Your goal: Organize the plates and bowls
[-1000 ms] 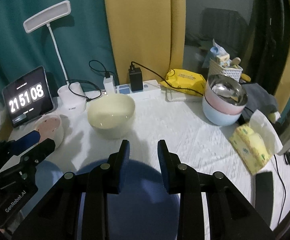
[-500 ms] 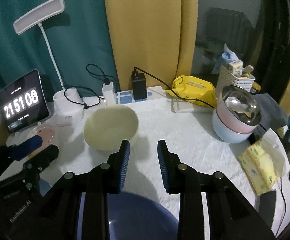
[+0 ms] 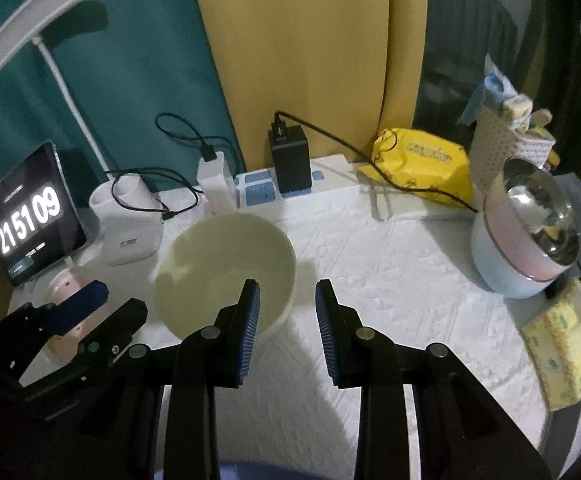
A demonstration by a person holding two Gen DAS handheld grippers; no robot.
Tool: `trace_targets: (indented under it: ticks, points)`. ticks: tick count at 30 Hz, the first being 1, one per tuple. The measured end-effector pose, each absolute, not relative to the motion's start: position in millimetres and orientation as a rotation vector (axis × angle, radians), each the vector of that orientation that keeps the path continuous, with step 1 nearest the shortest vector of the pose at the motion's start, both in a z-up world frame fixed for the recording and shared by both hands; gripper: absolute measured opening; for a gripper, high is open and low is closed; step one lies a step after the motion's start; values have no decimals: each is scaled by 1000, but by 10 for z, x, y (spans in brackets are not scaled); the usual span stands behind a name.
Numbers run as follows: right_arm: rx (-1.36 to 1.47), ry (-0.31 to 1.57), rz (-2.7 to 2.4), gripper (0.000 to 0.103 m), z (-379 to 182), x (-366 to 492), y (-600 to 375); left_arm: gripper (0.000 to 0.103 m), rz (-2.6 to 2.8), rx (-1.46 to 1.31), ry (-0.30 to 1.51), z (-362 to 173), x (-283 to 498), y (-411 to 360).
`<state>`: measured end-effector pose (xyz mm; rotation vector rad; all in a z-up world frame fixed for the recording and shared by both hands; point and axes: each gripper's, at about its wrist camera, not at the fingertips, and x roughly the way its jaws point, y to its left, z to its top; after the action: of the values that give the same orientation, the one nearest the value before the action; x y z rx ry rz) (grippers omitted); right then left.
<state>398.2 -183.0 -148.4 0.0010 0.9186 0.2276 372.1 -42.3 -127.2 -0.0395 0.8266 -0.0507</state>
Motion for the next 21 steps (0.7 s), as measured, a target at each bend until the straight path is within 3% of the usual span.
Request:
trace_targets:
  ticks: [21]
  points:
    - [112,1129,248,30,-2006,4480,-1858,40,-85,-51,988,-1707,4211,-505]
